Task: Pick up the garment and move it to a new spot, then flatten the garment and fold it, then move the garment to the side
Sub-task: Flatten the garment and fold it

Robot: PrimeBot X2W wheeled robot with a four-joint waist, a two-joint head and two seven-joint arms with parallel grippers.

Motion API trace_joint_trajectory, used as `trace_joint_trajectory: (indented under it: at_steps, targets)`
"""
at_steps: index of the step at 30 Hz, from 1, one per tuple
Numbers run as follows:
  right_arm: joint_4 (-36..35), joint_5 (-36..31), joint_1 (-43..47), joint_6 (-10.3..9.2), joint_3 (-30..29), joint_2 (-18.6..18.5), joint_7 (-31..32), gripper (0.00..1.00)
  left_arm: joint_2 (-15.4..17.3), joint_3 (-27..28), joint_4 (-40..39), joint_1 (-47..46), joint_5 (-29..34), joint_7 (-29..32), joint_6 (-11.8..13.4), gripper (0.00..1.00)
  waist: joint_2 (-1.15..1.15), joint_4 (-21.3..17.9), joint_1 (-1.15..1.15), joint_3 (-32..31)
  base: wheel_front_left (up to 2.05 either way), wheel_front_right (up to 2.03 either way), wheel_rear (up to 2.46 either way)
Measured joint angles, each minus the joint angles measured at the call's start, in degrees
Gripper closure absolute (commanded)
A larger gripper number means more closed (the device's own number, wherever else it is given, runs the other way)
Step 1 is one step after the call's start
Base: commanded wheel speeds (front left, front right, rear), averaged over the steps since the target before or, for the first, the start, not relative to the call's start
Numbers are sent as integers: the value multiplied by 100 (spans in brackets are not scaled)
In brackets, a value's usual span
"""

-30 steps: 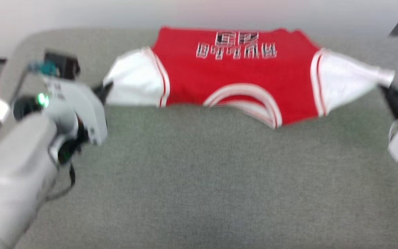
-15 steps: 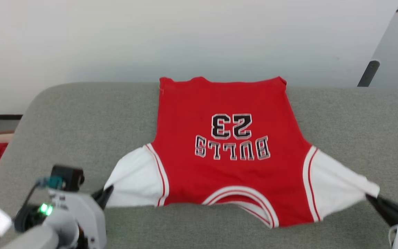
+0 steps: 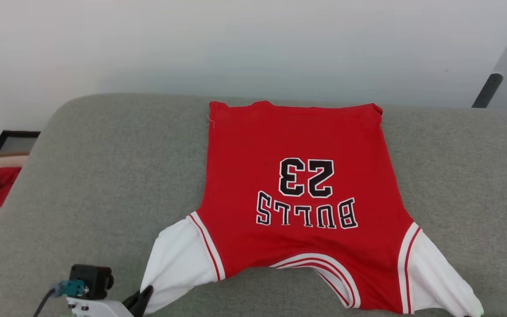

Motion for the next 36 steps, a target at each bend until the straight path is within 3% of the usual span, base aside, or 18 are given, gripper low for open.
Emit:
trace_joint_trajectory:
  at_steps: [15,21,36]
  targets:
    - [-411,-143,79,0,-198,205,687,100,-69,24,-11,-21,41,-67,33,100,0,106,0,311,0,0,0]
    - [-621,-35,30,0,-407,151,1157,100,151,130,-272,-171,24,86,99,100,0,102,0,451,0,0,0]
    - [-1141,234,402,0,-1066,328,2227,100,677,312,-1009,-1,-232,314,543,100,0,120,0,642,0,0,0]
